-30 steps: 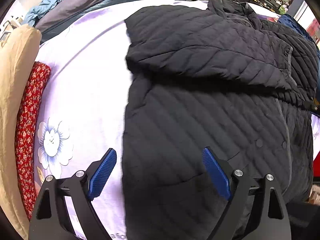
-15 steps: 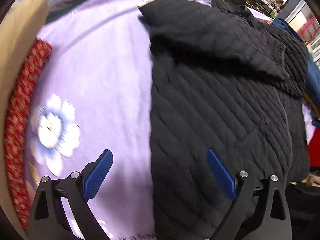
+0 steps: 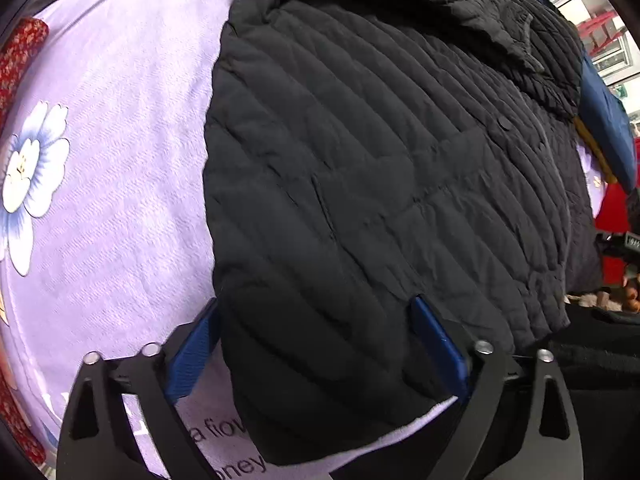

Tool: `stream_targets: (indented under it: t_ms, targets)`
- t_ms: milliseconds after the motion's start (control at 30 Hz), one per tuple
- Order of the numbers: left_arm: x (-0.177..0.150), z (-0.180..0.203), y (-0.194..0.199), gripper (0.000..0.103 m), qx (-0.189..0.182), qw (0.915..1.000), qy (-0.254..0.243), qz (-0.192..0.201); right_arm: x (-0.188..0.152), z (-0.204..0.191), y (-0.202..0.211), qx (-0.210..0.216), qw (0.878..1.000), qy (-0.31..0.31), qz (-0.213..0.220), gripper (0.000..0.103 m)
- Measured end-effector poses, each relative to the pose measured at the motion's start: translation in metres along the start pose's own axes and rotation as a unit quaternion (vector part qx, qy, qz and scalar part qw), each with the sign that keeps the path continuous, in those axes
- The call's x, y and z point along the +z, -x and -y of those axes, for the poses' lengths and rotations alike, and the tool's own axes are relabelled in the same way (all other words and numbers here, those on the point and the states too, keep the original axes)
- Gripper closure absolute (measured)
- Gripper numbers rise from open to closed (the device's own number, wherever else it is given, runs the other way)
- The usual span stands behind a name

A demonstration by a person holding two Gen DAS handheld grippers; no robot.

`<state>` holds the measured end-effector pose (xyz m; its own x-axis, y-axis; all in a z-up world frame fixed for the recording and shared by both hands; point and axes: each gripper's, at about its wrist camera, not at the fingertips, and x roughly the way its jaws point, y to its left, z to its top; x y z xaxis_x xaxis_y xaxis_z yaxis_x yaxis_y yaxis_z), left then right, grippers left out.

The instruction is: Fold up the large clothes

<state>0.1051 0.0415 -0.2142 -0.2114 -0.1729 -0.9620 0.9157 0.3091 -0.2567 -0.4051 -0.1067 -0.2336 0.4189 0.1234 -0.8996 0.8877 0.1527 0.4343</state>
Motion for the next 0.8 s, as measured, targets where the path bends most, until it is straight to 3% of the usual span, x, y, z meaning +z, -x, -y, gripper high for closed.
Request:
stream_targets:
  t_ms: [33,67,100,133,167,267,567,800]
  targets:
    - [-0.001,0.000,0.001,0.028,0.001,1.0000,-0.003,-0.002,-0.007,-0.001,-0.003,0.008,1.000,0.003,-0.008,0.026]
    - [-0.002,0.001,0.003,0.039,0.000,1.0000,-0.005,-0.004,-0.010,-0.003,-0.006,0.011,1.000,0.006,-0.012,0.033]
    - [-0.002,0.002,0.004,0.046,-0.003,1.0000,-0.006,-0.006,-0.013,-0.006,-0.008,0.011,1.000,0.011,-0.016,0.043]
    - [-0.001,0.003,0.006,0.060,-0.006,0.9999,-0.006,-0.008,-0.015,-0.011,-0.008,0.003,1.000,0.021,-0.015,0.049]
    - [0.001,0.004,0.007,0.072,-0.006,0.9999,-0.005,-0.010,-0.016,-0.016,-0.008,0.005,1.000,0.028,-0.013,0.063]
    - [0.010,0.000,0.016,0.090,-0.011,0.9998,0.003,-0.015,-0.012,-0.026,-0.005,0.012,0.999,0.039,-0.016,0.078]
    - [-0.007,0.007,0.036,0.096,-0.007,0.9990,-0.044,0.001,-0.015,-0.043,0.007,0.013,0.996,0.079,-0.040,0.089]
    - [-0.032,0.014,0.036,0.097,-0.016,0.9991,-0.037,-0.014,-0.033,-0.054,0.012,0.022,0.994,0.092,-0.058,0.091]
